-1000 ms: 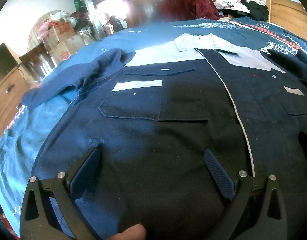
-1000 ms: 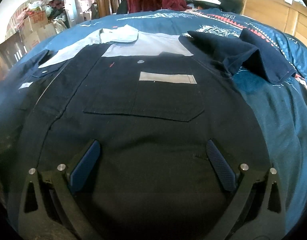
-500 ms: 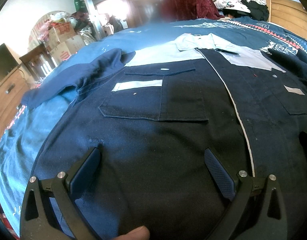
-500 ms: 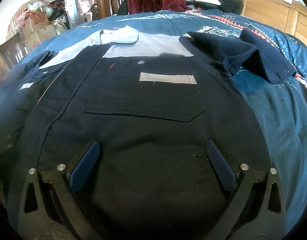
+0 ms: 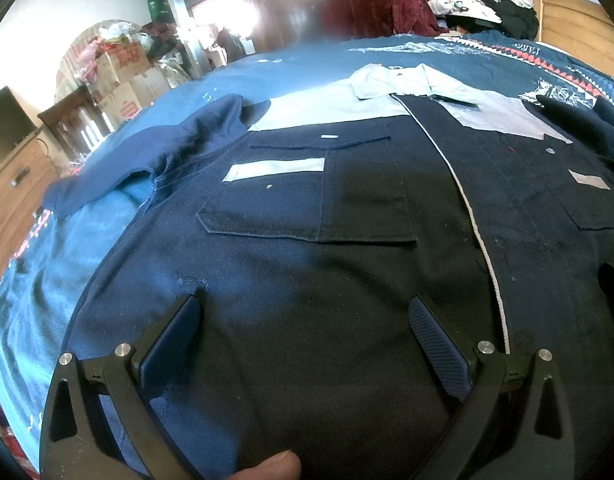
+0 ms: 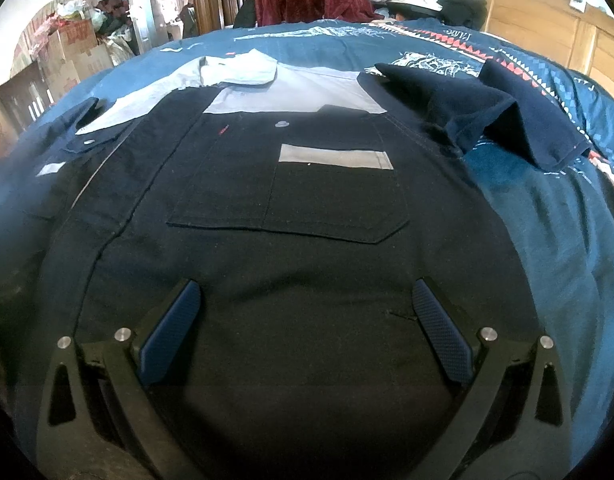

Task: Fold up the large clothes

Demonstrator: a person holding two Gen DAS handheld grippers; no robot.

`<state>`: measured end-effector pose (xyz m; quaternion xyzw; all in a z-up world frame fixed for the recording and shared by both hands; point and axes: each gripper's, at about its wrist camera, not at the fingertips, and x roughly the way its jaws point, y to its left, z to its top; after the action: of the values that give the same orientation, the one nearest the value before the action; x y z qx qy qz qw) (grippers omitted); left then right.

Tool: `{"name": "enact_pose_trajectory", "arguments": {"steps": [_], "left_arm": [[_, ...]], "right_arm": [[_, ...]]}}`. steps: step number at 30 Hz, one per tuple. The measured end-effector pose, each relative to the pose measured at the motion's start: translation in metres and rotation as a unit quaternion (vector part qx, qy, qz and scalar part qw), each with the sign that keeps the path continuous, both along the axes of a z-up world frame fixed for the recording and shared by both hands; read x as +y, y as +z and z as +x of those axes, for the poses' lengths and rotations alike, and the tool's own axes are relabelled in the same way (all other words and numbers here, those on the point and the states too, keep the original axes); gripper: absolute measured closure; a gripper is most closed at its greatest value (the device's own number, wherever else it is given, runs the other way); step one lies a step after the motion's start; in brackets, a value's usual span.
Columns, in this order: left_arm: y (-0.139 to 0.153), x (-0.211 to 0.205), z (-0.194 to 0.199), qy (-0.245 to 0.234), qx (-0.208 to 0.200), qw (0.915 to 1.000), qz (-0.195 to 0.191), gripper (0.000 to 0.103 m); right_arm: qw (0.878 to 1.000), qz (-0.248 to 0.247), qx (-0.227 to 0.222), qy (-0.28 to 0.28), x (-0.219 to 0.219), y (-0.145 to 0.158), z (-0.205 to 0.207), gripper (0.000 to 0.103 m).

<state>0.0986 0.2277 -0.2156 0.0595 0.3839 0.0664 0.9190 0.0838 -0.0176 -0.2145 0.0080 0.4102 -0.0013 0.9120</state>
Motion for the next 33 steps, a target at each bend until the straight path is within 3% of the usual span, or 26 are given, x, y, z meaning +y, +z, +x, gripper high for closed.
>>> {"name": "enact_pose_trajectory", "arguments": {"steps": [5, 9, 12, 18, 21, 24, 27, 33], "left_arm": [[0.006, 0.001, 0.007, 0.0, 0.028, 0.9994, -0.018, 0.0], [0.009, -0.004, 0.017, 0.003, 0.066, 0.9974, -0.029, 0.0], [0.029, -0.004, 0.011, -0.013, 0.073, 0.9946, -0.072, 0.0], [0.108, -0.025, -0.022, -0.047, 0.014, 0.9953, -0.083, 0.0], [0.149, -0.027, -0.043, -0.054, -0.02, 0.9943, -0.089, 0.0], [0.181, -0.026, -0.062, -0.057, -0.056, 0.9928, -0.089, 0.0], [0.203, -0.016, -0.074, -0.053, -0.075, 0.9913, -0.094, 0.0], [0.214, -0.005, -0.087, -0.051, -0.085, 0.9905, -0.095, 0.0]], "right_arm": [[1.0, 0.002, 0.024, 0.0, 0.0, 0.0, 0.003, 0.0], [0.996, -0.015, 0.083, 0.018, 0.004, 0.005, 0.006, 0.0], [0.991, -0.013, 0.128, 0.034, 0.006, 0.016, 0.003, 0.0], [0.995, -0.005, 0.102, 0.018, 0.012, 0.088, -0.026, 0.0], [0.998, 0.011, 0.065, 0.02, 0.019, 0.129, -0.045, 0.0], [0.999, -0.007, 0.031, 0.027, 0.03, 0.158, -0.054, 0.0], [0.999, -0.015, 0.023, 0.036, 0.043, 0.172, -0.056, 0.0], [0.998, -0.026, 0.032, 0.037, 0.061, 0.176, -0.057, 0.0]]}}
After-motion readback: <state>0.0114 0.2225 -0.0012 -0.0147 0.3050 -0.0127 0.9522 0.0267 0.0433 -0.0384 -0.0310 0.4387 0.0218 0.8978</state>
